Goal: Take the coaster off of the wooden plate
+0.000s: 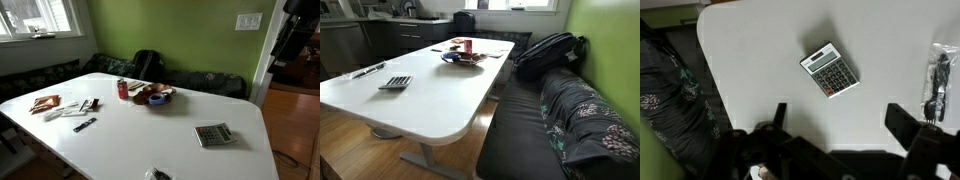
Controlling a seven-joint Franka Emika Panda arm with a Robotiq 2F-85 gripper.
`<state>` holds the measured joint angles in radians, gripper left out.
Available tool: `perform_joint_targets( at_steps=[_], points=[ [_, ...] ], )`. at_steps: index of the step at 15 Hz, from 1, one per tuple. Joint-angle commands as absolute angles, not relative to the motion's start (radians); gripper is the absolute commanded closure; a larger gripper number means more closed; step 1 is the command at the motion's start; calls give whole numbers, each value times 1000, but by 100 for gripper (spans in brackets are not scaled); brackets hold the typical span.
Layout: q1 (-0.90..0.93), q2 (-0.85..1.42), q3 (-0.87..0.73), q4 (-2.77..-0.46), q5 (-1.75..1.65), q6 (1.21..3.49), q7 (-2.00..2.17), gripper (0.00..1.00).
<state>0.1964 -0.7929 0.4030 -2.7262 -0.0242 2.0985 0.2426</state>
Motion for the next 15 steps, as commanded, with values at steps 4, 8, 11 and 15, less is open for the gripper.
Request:
perform_joint_targets(
  at_steps=[4,8,11,15],
  points=[
    [114,-785,403,-2722,-111,2231,365,0],
    [-54,-740,273,-2658,-176,2344,369,0],
    [-168,-691,202,-2604,-178,2403,400,0],
    [-169,-713,181,-2609,-171,2393,361,0]
  ],
)
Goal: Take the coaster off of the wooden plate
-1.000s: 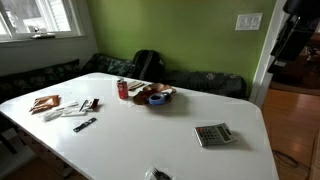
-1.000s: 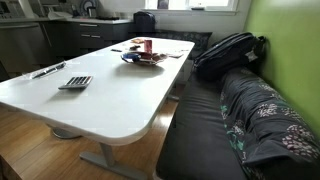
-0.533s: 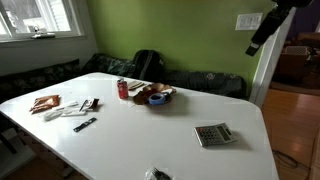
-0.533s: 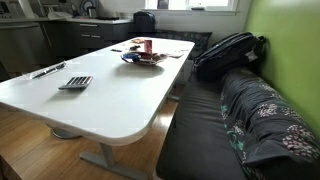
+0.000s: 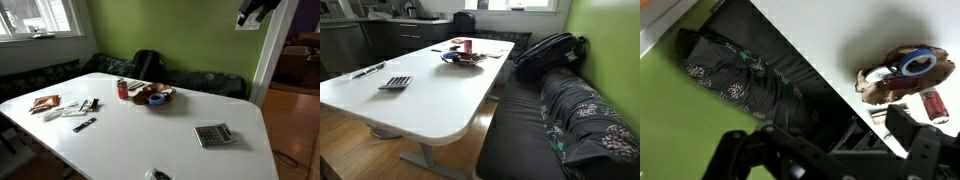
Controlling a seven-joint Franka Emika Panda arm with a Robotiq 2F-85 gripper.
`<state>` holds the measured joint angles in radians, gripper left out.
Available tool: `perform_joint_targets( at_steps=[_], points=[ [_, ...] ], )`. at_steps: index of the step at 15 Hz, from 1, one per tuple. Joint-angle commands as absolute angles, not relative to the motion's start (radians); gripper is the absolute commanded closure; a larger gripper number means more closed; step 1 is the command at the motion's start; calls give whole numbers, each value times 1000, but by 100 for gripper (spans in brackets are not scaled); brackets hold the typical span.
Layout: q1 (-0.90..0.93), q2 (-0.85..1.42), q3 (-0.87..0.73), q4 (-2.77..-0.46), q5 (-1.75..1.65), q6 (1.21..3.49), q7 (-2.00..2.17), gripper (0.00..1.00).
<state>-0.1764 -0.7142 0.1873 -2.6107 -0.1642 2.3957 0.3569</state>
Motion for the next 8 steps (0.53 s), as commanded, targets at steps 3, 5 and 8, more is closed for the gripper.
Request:
perform_joint_targets(
  at_steps=[3,5,8],
  points=[
    [-156,-717,194,-2610,-170,2393,365,0],
    [-225,-689,261,-2591,-202,2378,488,0],
    [-313,-566,326,-2546,-237,2397,662,0]
  ],
)
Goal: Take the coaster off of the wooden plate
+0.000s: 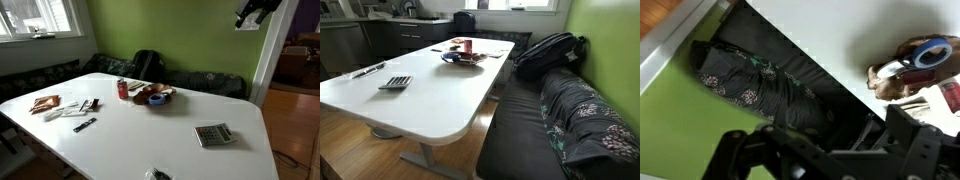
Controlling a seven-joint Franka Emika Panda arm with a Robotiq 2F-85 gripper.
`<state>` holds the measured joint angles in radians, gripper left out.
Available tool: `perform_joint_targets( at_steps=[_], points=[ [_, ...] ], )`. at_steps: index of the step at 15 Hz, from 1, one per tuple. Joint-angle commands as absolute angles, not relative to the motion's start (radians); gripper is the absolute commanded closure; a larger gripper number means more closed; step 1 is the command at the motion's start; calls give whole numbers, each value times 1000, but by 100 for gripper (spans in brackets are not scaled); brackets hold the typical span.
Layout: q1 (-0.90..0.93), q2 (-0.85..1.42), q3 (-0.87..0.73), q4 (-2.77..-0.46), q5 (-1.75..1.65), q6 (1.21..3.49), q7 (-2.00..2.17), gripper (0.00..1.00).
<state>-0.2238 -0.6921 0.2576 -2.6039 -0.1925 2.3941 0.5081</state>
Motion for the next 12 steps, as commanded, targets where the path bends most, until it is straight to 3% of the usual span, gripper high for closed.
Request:
perform_joint_targets(
  at_steps=[1,8,9,12],
  points=[
    [-340,-505,341,-2524,-252,2403,716,0],
    [-334,-135,333,-2303,-422,2266,1182,0],
    [-273,-241,264,-2399,-401,2332,1089,0],
    [-245,-140,241,-2320,-420,2293,1161,0]
  ],
)
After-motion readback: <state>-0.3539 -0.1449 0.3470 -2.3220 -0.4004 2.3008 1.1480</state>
